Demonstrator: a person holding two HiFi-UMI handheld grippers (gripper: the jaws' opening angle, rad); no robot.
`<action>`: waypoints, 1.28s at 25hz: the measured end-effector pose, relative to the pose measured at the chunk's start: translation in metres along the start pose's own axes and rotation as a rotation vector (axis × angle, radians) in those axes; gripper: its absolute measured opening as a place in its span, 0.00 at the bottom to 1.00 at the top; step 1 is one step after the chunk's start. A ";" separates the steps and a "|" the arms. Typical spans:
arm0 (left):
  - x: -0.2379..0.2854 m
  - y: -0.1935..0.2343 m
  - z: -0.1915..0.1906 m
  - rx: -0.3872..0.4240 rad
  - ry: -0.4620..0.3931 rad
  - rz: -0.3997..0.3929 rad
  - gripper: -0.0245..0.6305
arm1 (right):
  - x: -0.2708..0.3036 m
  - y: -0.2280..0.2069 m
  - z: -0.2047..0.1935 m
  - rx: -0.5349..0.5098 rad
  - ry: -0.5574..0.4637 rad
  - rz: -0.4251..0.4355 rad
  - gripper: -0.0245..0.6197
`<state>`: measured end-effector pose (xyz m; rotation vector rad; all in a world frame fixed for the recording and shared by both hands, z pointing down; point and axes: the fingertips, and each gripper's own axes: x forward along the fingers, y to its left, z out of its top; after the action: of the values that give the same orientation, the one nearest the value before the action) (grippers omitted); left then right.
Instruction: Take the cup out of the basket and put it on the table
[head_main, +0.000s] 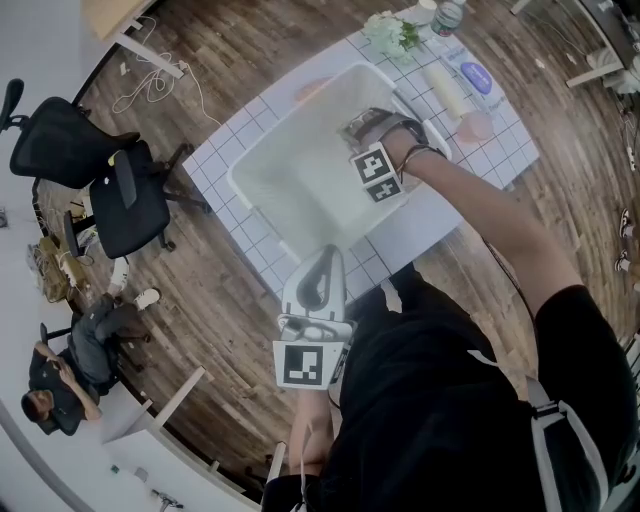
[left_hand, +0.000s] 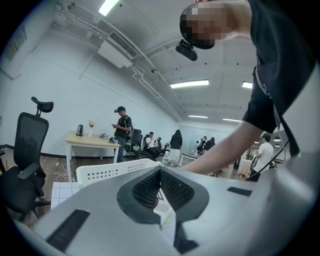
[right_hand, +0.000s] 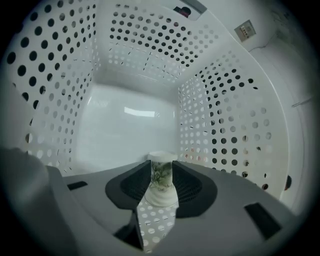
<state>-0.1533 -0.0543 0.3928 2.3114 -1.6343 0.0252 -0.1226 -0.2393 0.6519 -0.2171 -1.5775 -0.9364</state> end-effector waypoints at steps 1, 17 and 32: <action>0.000 0.000 0.000 0.001 0.001 0.001 0.05 | 0.003 0.001 -0.001 -0.011 0.010 0.000 0.25; -0.005 0.009 -0.003 -0.004 0.014 0.027 0.05 | 0.025 0.003 -0.006 -0.042 0.056 0.044 0.40; -0.001 -0.007 0.005 0.023 -0.007 -0.004 0.05 | -0.042 -0.029 0.019 0.103 -0.127 -0.068 0.40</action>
<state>-0.1477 -0.0529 0.3861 2.3342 -1.6413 0.0357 -0.1436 -0.2307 0.6026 -0.1539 -1.7550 -0.9050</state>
